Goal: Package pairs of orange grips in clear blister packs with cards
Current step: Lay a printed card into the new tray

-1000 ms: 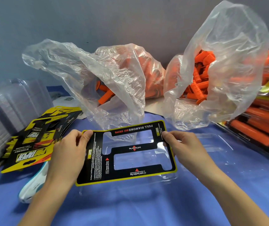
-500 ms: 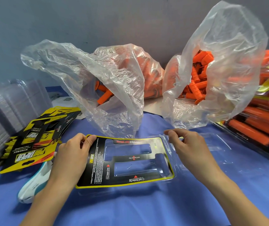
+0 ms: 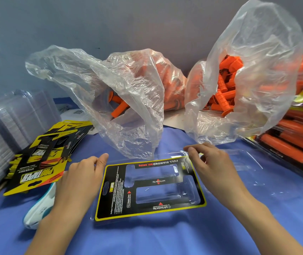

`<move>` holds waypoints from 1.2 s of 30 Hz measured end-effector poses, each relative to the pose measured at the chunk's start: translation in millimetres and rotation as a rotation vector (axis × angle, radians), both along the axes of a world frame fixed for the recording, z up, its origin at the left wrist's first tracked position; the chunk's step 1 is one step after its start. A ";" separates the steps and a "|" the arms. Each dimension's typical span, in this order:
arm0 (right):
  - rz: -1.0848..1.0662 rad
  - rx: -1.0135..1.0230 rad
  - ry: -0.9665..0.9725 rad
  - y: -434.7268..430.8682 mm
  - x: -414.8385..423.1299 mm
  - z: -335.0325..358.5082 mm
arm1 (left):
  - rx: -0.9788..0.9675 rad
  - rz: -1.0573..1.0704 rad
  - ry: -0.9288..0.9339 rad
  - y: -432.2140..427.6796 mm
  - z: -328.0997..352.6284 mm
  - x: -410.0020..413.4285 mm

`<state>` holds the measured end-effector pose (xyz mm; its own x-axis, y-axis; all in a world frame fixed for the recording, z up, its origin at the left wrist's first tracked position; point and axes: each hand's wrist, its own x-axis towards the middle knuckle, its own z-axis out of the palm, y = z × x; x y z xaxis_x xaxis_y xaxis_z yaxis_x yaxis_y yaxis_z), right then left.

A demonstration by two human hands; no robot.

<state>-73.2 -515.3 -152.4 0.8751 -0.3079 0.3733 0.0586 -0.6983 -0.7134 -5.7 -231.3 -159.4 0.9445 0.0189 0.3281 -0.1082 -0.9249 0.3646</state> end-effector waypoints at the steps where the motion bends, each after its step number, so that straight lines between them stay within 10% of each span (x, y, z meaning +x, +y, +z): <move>1: 0.008 -0.023 -0.002 1.1 0.5 -0.2 | 0.021 0.004 -0.021 2.0 -0.1 -0.9; 16: 0.154 -0.223 0.033 6.0 6.0 -6.2 | 0.044 -0.682 0.128 -12.7 -12.1 -29.0; 36: 0.112 -0.189 -0.025 0.6 10.1 -6.2 | 0.068 -0.561 0.015 -14.0 -8.8 -31.4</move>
